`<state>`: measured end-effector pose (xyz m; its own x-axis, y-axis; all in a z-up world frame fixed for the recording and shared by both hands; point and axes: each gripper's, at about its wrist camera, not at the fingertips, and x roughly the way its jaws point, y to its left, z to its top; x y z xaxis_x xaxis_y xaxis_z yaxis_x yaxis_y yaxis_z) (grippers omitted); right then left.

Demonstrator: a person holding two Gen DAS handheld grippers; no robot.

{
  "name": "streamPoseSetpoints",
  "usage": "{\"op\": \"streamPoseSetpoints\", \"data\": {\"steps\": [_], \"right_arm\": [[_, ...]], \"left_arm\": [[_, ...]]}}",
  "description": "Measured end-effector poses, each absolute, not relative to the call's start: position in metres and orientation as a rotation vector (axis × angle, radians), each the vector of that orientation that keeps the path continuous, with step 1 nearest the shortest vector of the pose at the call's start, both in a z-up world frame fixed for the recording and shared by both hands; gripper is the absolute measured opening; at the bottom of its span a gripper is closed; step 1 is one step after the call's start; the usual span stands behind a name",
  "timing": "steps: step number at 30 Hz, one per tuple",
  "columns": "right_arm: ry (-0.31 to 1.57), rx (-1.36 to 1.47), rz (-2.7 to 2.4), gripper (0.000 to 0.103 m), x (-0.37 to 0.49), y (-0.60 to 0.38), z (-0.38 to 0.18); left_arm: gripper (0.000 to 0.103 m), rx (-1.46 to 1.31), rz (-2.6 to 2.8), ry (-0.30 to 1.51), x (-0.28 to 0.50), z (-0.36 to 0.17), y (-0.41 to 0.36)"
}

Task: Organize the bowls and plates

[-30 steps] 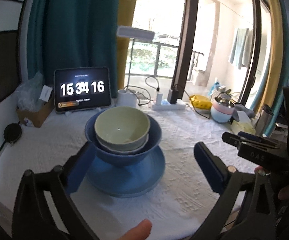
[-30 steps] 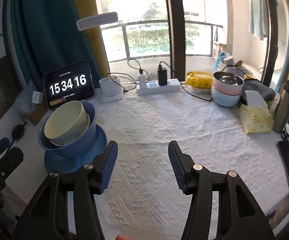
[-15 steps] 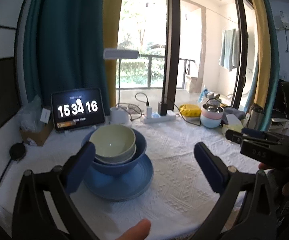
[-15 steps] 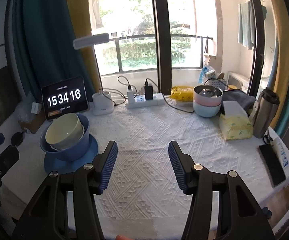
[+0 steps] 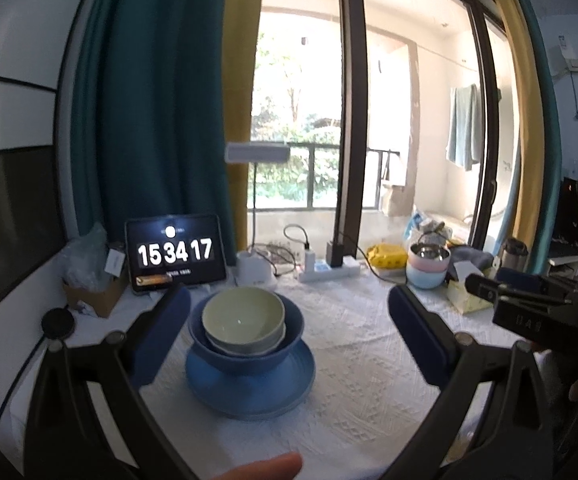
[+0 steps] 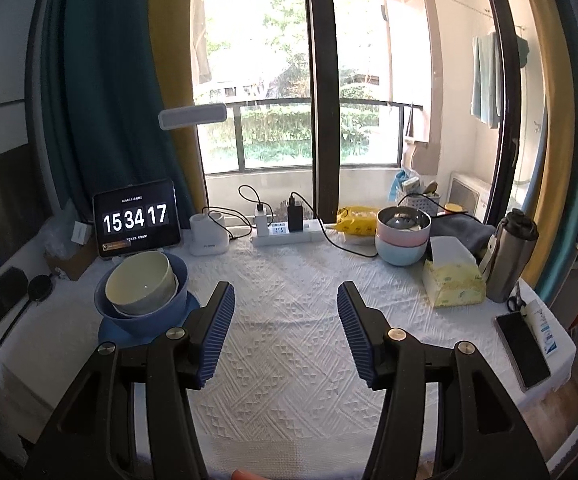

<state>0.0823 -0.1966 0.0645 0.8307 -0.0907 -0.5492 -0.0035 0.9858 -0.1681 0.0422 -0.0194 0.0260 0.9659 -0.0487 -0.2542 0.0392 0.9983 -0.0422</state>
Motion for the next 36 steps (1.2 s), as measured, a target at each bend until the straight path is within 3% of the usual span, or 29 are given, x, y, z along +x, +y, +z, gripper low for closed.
{"op": "streamPoseSetpoints", "data": {"steps": [8,12,36], "right_arm": [[0.539,-0.19,-0.047,0.058,0.067,-0.191,0.084],[0.512,-0.201,-0.042,0.067,0.058,-0.191,0.092],[0.4,-0.206,-0.049,0.07,0.008,-0.192,0.115]], "left_arm": [[0.1,-0.037,-0.048,0.21,0.027,0.042,-0.018],[0.101,-0.051,-0.073,0.206,0.022,0.046,-0.018],[0.101,-0.041,-0.078,0.181,-0.002,0.045,-0.023]]}}
